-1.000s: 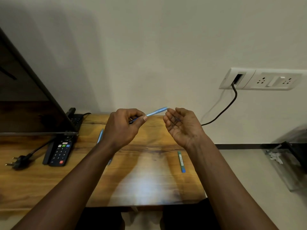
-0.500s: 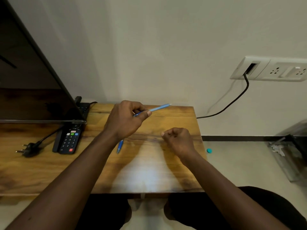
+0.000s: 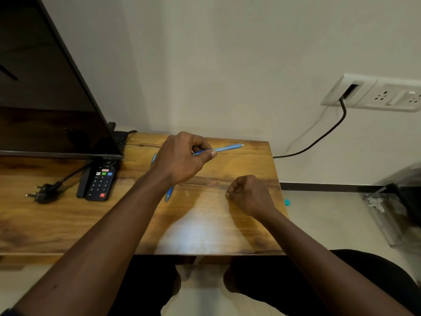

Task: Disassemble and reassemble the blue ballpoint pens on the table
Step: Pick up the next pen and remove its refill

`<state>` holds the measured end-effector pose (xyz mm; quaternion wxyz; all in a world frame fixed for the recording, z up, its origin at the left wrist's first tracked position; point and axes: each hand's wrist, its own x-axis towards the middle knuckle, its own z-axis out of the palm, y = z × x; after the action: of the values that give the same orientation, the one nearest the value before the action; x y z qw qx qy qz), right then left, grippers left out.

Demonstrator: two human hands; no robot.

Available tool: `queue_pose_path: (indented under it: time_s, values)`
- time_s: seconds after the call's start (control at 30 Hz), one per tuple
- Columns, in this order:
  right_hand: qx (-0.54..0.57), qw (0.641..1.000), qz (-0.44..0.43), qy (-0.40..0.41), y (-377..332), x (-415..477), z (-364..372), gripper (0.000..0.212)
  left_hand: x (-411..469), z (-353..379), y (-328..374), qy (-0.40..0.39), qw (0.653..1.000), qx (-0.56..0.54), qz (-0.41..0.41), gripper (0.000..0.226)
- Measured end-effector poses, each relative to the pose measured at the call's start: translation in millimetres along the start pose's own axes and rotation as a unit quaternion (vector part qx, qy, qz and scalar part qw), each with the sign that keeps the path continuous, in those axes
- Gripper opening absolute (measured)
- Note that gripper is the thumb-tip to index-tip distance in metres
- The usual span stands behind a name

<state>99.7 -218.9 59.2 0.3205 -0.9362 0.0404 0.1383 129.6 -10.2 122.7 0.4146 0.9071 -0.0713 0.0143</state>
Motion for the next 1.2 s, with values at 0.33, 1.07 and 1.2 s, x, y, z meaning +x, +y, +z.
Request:
queue_pose_path:
  time_s: [0.33, 1.07, 1.2]
  values:
    - [0.477, 0.874, 0.082, 0.049, -26.4, 3.5, -52.0, 0.020, 0.1, -1.0, 3.8, -0.004, 1.000, 0.015, -0.009, 0.010]
    - [0.665, 0.731, 0.127, 0.079, -48.1, 6.0, -56.5, 0.009, -3.9, 4.4, 12.5, -0.013, 1.000, -0.002, 0.022, 0.009]
    - [0.711, 0.677, 0.140, 0.127, -46.8, 10.6, -70.4, 0.004, -3.2, 0.2, 15.2, -0.008, 1.000, -0.017, 0.017, 0.007]
